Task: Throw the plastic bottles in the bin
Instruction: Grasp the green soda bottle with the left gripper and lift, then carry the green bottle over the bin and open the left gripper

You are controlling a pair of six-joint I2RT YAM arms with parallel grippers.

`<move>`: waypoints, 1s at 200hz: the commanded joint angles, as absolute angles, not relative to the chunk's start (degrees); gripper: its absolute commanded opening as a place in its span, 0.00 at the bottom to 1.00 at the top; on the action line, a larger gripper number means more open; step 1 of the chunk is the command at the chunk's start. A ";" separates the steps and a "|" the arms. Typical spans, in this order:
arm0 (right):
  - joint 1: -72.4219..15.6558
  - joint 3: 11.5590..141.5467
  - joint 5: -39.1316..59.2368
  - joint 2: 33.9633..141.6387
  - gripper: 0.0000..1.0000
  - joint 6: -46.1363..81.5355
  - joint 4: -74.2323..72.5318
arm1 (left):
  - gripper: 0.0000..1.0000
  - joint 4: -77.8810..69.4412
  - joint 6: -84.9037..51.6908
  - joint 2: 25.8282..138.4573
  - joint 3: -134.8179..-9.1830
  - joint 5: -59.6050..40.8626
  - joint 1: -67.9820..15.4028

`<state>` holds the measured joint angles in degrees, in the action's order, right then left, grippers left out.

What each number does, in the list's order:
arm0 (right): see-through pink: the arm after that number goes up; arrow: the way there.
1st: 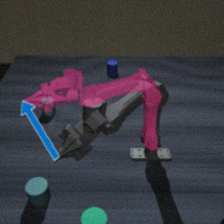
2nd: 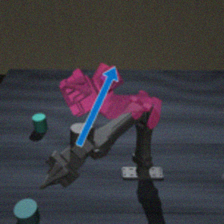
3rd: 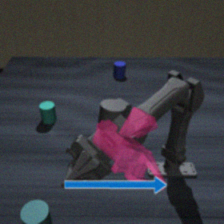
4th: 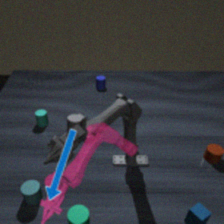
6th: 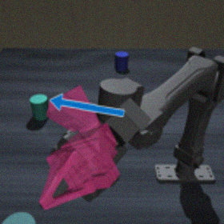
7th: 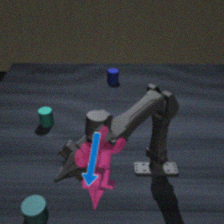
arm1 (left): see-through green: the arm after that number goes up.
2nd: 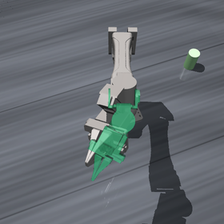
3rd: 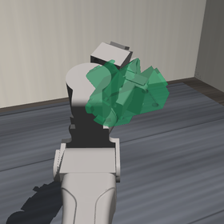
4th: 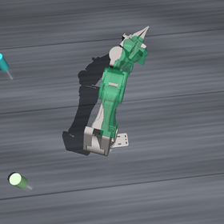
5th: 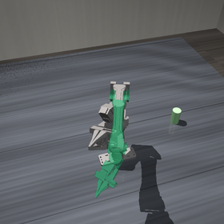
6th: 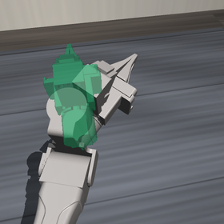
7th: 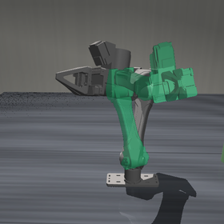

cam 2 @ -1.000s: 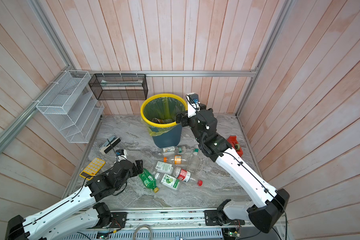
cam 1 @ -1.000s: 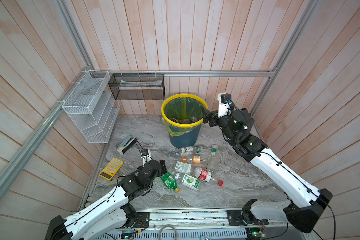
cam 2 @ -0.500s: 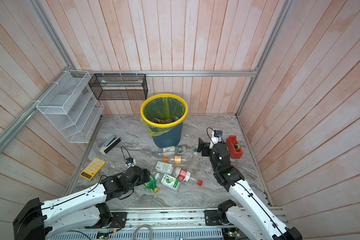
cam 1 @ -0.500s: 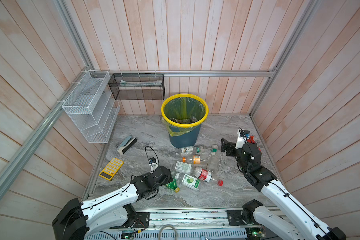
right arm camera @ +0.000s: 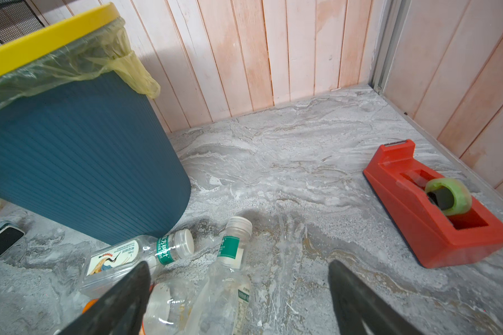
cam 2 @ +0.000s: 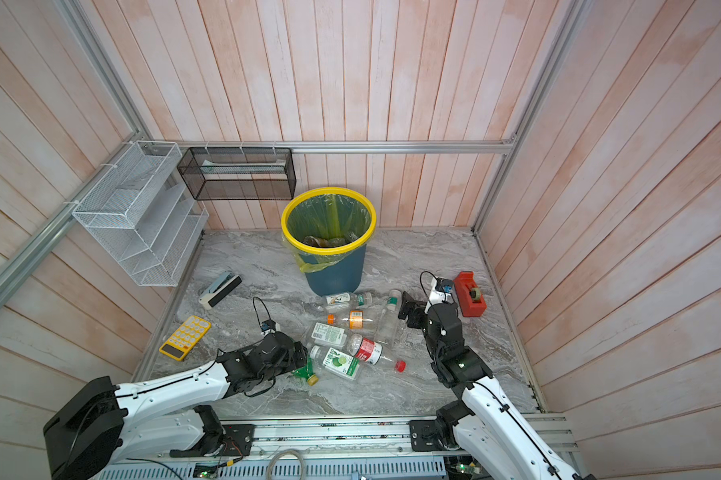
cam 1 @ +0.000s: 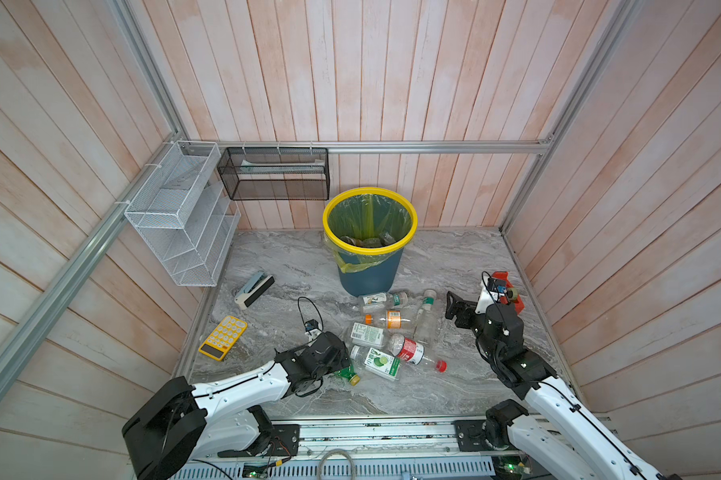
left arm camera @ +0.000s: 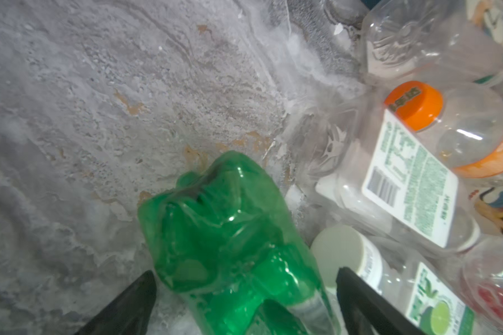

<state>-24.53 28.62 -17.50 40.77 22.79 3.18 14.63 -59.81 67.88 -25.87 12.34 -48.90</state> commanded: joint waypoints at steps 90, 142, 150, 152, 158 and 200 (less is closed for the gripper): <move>-24.26 24.95 -19.40 36.00 0.96 24.83 5.71 | 0.68 5.30 -53.96 71.94 -23.05 6.56 -39.35; -24.27 24.09 -20.38 34.65 0.96 25.23 6.73 | 0.47 5.36 -51.27 66.92 -22.34 6.10 -36.29; -22.60 23.85 -20.46 34.41 0.96 25.31 6.73 | 0.45 5.72 -51.62 65.05 -21.91 6.62 -36.16; -22.55 23.83 -20.47 34.33 0.96 25.36 6.76 | 0.45 5.83 -51.67 64.56 -21.83 6.77 -36.13; -22.48 23.73 -20.56 34.29 0.96 25.40 6.80 | 0.45 6.20 -51.64 62.81 -21.71 7.30 -36.04; -22.37 22.61 -22.02 32.67 0.96 26.10 7.10 | 0.43 13.00 -42.37 46.76 -30.57 17.66 -35.27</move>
<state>-22.68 23.86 -19.94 34.02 24.97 6.07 9.87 -50.19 54.30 -23.55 9.74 -35.88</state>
